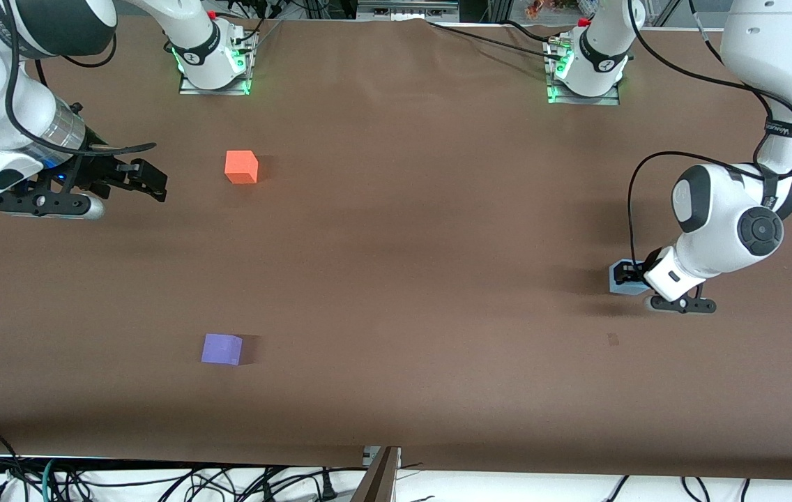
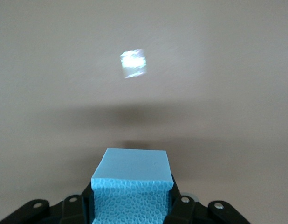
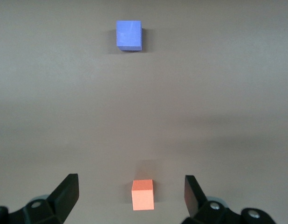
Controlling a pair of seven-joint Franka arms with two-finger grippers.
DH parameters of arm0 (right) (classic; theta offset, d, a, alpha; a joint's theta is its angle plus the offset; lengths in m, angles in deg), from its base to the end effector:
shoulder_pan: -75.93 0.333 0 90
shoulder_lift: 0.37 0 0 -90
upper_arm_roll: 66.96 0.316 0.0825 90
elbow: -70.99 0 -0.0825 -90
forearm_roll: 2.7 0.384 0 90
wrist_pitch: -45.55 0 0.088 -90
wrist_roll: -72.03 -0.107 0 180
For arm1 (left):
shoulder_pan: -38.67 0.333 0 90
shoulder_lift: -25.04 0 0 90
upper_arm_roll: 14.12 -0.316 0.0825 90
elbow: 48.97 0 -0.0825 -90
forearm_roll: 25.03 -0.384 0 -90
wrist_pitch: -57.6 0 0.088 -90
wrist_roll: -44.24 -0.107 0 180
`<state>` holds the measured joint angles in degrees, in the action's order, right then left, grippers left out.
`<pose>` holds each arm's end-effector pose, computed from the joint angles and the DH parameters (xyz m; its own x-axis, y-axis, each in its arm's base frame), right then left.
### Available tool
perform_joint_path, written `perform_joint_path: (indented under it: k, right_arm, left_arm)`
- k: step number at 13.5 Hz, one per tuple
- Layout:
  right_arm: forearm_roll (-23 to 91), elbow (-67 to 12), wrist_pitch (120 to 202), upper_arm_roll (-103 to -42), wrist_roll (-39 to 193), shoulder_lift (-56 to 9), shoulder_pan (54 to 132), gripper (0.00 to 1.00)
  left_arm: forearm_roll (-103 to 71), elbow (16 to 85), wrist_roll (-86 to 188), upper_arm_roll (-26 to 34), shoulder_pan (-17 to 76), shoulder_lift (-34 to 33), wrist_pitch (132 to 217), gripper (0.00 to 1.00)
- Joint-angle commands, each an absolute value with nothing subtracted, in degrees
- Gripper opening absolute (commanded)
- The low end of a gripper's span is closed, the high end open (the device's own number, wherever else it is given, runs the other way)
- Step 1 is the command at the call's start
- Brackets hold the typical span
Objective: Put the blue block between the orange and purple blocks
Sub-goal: 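Carry the blue block toward the table middle and release it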
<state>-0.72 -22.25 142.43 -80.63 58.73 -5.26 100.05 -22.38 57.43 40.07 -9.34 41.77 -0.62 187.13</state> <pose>0.5748 0.1145 0.5606 0.9983 -0.0534 -0.0221 -0.0536 -0.9985 -0.0092 0.6346 -0.0167 0.2763 0.9971 -0.0658 -0.0391 -0.0628 -0.9953 0.0734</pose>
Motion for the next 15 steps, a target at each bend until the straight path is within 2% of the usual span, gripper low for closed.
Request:
perform_joint_path:
  k: [1, 6, 11, 13, 15]
  right_arm:
    - [-1.11, -20.86, 141.17, -80.67, 59.03, -5.73, 100.02, 1.0]
    - [-1.11, -20.86, 141.17, -80.67, 58.94, -5.73, 100.1, 1.0]
    - [-1.11, -20.86, 141.17, -80.67, 58.94, -5.73, 100.02, 1.0]
    - [-1.11, -20.86, 141.17, -80.67, 58.94, -5.73, 100.1, 1.0]
    - [-1.11, -20.86, 141.17, -80.67, 58.85, -5.73, 100.02, 1.0]
  left_arm:
    - [-22.04, 54.48, 48.15, -6.05, 38.85, -1.24, 184.69, 0.0]
    - [-21.78, 45.8, 73.12, -4.63, 23.75, -8.51, 184.78, 0.0]
    - [-22.04, 30.77, 86.25, -5.15, 9.25, -19.6, 185.13, 0.0]
    - [-22.65, 27.59, 86.34, -7.08, 4.68, -21.88, 185.22, 0.0]
    - [-26.06, 27.23, 86.34, -8.58, 2.81, -22.42, 185.22, 0.0]
